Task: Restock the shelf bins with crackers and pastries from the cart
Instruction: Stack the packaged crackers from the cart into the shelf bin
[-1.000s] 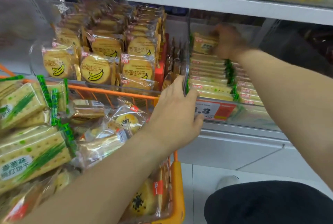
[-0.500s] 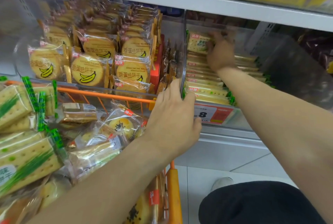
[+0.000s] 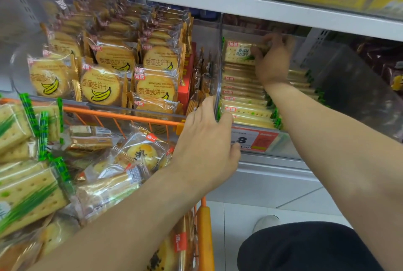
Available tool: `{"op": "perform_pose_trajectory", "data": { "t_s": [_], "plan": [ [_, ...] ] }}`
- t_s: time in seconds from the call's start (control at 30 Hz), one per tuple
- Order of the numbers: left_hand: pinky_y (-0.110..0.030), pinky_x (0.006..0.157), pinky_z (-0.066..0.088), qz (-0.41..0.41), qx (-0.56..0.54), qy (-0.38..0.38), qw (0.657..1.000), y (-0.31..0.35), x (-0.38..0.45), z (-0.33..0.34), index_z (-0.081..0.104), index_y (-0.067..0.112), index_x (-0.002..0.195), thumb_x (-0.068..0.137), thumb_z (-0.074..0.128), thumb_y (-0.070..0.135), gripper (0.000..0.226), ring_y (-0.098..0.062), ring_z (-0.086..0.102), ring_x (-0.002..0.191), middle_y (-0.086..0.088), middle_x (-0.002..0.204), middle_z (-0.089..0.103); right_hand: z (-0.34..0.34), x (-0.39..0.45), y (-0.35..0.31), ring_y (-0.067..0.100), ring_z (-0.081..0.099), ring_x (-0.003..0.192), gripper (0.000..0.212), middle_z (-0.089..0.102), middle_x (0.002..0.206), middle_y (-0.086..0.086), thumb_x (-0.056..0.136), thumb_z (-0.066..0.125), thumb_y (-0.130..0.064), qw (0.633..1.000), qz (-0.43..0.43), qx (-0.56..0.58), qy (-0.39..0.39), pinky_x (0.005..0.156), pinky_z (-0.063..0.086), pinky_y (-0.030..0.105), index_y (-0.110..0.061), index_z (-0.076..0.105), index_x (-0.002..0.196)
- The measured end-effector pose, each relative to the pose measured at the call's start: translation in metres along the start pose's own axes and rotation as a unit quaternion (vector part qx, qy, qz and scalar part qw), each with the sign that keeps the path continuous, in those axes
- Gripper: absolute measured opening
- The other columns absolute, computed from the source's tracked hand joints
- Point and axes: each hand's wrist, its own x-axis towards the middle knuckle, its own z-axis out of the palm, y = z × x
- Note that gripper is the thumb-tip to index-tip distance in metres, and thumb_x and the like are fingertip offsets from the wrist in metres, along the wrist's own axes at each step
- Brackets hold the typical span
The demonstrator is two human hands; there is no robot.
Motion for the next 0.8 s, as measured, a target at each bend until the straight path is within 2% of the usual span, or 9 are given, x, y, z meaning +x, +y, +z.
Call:
{"op": "perform_pose_trajectory", "data": {
  "t_s": [0.13, 0.23, 0.33, 0.5, 0.6, 0.7, 0.77, 0.8],
  "plan": [
    [-0.031, 0.102, 0.031, 0.001, 0.001, -0.001, 1.000, 0.000, 0.000, -0.001, 0.049, 0.022, 0.120, 0.092, 0.055, 0.042, 0.035, -0.021, 0.036, 0.118, -0.003, 0.141, 0.025, 0.000, 0.000, 0.000, 0.038, 0.033, 0.139, 0.034, 0.032, 0.153, 0.017, 0.098, 0.059, -0.026, 0.996, -0.010, -0.069, -0.061, 0.110, 0.039, 0.039, -0.018, 0.058, 0.131],
    [-0.030, 0.102, 0.031, 0.003, -0.004, -0.001, 1.000, 0.000, 0.000, -0.001, 0.049, 0.022, 0.119, 0.092, 0.056, 0.042, 0.034, -0.020, 0.036, 0.118, -0.002, 0.140, 0.026, -0.004, 0.002, 0.002, 0.037, 0.038, 0.135, 0.033, 0.042, 0.149, 0.012, 0.101, 0.052, -0.020, 0.994, -0.038, -0.083, -0.066, 0.107, 0.043, 0.040, -0.019, 0.061, 0.132],
    [-0.030, 0.101, 0.030, 0.003, -0.002, 0.000, 1.000, 0.000, 0.000, -0.001, 0.049, 0.022, 0.119, 0.092, 0.055, 0.042, 0.034, -0.020, 0.036, 0.117, -0.003, 0.141, 0.025, -0.006, 0.002, 0.000, 0.037, 0.037, 0.136, 0.036, 0.041, 0.150, 0.013, 0.102, 0.046, -0.016, 0.993, -0.041, -0.086, -0.066, 0.105, 0.040, 0.040, -0.016, 0.058, 0.136],
    [-0.031, 0.099, 0.031, -0.002, 0.000, -0.003, 1.000, 0.001, 0.000, -0.002, 0.048, 0.022, 0.120, 0.092, 0.055, 0.042, 0.035, -0.021, 0.036, 0.117, -0.003, 0.142, 0.025, -0.006, 0.002, 0.000, 0.037, 0.038, 0.135, 0.041, 0.044, 0.149, 0.014, 0.102, 0.041, -0.020, 0.997, -0.028, -0.064, -0.026, 0.106, 0.041, 0.049, -0.016, 0.055, 0.140],
    [-0.031, 0.100, 0.032, -0.002, -0.006, 0.004, 1.000, 0.000, 0.000, -0.002, 0.049, 0.021, 0.120, 0.092, 0.056, 0.041, 0.035, -0.022, 0.037, 0.116, -0.004, 0.140, 0.026, -0.008, -0.001, -0.005, 0.037, 0.043, 0.130, 0.038, 0.049, 0.141, 0.016, 0.101, 0.043, -0.021, 0.997, -0.026, -0.067, 0.007, 0.102, 0.040, 0.046, -0.014, 0.056, 0.135],
    [-0.030, 0.102, 0.030, 0.003, -0.014, 0.001, 1.000, 0.000, -0.001, -0.003, 0.047, 0.021, 0.122, 0.093, 0.056, 0.039, 0.036, -0.021, 0.035, 0.118, -0.003, 0.139, 0.025, -0.015, -0.004, -0.013, 0.034, 0.049, 0.123, 0.029, 0.055, 0.129, 0.016, 0.095, 0.046, -0.016, 0.996, -0.043, -0.054, 0.060, 0.098, 0.043, 0.043, -0.009, 0.061, 0.119],
    [-0.030, 0.103, 0.029, 0.002, -0.028, -0.007, 1.000, -0.001, 0.001, -0.004, 0.046, 0.020, 0.125, 0.093, 0.056, 0.036, 0.038, -0.021, 0.034, 0.121, -0.003, 0.139, 0.026, -0.022, -0.007, -0.025, 0.032, 0.053, 0.117, 0.023, 0.061, 0.119, 0.015, 0.095, 0.047, -0.012, 0.997, -0.059, -0.048, 0.027, 0.095, 0.046, 0.042, -0.008, 0.062, 0.112],
    [-0.029, 0.104, 0.029, -0.003, -0.042, -0.009, 0.999, -0.003, 0.003, -0.005, 0.045, 0.019, 0.127, 0.093, 0.057, 0.034, 0.039, -0.022, 0.036, 0.123, -0.003, 0.139, 0.027, -0.026, -0.011, -0.033, 0.031, 0.056, 0.114, 0.021, 0.064, 0.116, 0.014, 0.095, 0.049, -0.009, 0.996, -0.062, -0.060, -0.030, 0.094, 0.048, 0.040, -0.010, 0.063, 0.111]
  ]
}}
